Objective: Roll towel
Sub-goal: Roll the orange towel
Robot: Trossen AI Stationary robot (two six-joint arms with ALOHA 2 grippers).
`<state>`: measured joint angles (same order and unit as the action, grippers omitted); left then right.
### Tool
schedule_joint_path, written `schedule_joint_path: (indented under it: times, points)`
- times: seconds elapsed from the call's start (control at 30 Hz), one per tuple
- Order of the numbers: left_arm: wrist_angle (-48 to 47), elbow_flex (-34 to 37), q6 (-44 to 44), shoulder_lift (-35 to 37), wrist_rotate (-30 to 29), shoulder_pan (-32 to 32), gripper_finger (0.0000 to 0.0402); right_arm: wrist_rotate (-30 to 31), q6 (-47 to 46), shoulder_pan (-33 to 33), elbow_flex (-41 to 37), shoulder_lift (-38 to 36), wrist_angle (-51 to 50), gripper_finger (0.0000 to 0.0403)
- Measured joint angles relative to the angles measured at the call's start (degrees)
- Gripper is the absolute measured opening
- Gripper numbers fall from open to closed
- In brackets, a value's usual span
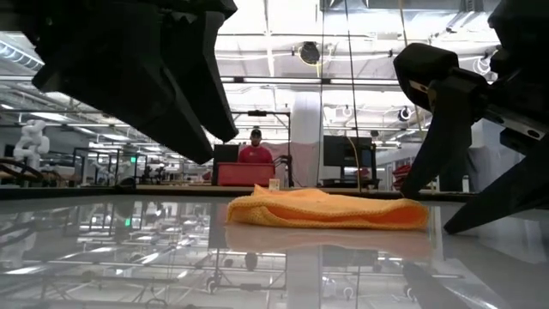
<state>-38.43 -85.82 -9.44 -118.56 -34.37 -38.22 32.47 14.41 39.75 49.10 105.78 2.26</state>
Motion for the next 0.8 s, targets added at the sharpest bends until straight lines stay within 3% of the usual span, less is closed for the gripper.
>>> schedule_joint_path:
  times: [0.23, 0.43, 0.67, 0.8]
  points:
    - [0.2, 0.0, 0.1, 0.0, 0.4, -0.3, 0.0157, 0.2, -0.9, -0.6, 0.0, 0.0, -0.1, 0.0155]
    - [4.1, 0.0, -3.5, 1.2, 1.0, 3.6, 0.0157, 0.0, -3.3, -2.6, 0.0, 0.1, 0.5, 0.0155]
    - [10.2, 0.0, -3.8, 1.4, 9.9, 6.5, 0.0157, -1.3, -8.1, -3.9, -0.1, 0.1, 0.5, 0.0155]
    - [13.9, 0.0, -3.6, 1.4, 9.9, 7.2, 0.0157, -1.8, -11.2, -4.0, -0.1, 0.8, 0.7, 0.0155]
